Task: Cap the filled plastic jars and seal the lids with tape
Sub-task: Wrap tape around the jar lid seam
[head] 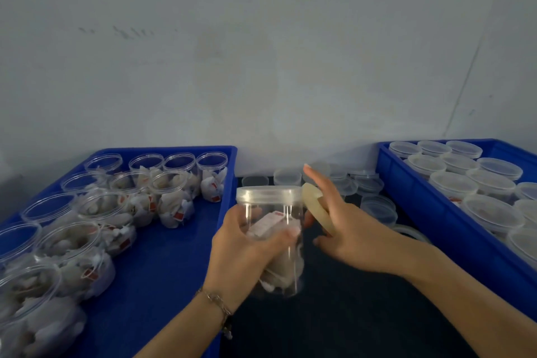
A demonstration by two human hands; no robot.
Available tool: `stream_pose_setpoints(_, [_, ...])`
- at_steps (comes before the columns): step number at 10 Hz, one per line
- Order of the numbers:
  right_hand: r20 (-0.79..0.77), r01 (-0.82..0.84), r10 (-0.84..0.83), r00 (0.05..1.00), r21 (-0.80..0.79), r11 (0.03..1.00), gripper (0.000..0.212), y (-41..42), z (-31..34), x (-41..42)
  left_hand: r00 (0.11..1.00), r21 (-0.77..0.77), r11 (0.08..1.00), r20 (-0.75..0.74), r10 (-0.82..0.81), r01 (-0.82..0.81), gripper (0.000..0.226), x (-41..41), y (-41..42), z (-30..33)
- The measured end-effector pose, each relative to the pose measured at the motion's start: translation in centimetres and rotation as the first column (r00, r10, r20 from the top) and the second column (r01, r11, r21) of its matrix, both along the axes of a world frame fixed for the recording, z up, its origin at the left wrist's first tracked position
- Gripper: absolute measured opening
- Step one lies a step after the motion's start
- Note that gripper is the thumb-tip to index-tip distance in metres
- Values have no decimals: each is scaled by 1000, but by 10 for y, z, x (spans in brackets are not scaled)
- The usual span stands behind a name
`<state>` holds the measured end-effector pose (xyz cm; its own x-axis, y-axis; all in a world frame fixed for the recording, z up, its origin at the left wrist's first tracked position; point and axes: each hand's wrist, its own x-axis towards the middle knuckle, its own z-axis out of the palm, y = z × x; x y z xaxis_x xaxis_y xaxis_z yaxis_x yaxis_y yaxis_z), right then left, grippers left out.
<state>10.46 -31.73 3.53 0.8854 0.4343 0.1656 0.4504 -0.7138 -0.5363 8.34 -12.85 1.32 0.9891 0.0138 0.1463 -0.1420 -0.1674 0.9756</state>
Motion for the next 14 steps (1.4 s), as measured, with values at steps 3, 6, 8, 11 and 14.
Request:
stream_pose_setpoints(3, [-38, -79, 108, 993, 450, 890, 85, -20, 4, -27, 974, -259, 948, -75, -214, 188, 49, 0, 11, 12])
stream_pose_setpoints(6, [265, 89, -123, 956, 137, 987, 55, -25, 23, -27, 951, -367, 903, -123, -284, 223, 68, 1, 10, 11])
stream_pose_setpoints(8, [181, 190, -201, 963, 73, 979, 56, -28, 26, -13, 917, -474, 831, -107, -384, 292, 60, -7, 12, 17])
stream_pose_setpoints(11, [146, 233, -232, 962, 9, 972, 50, -14, 22, 11, 941, -321, 903, -86, -327, 285, 28, -4, 5, 29])
stream_pose_setpoints(14, [268, 197, -186, 945, -14, 980, 43, 12, 22, 16, 936, -419, 871, -118, -331, 256, 38, -12, 32, 19])
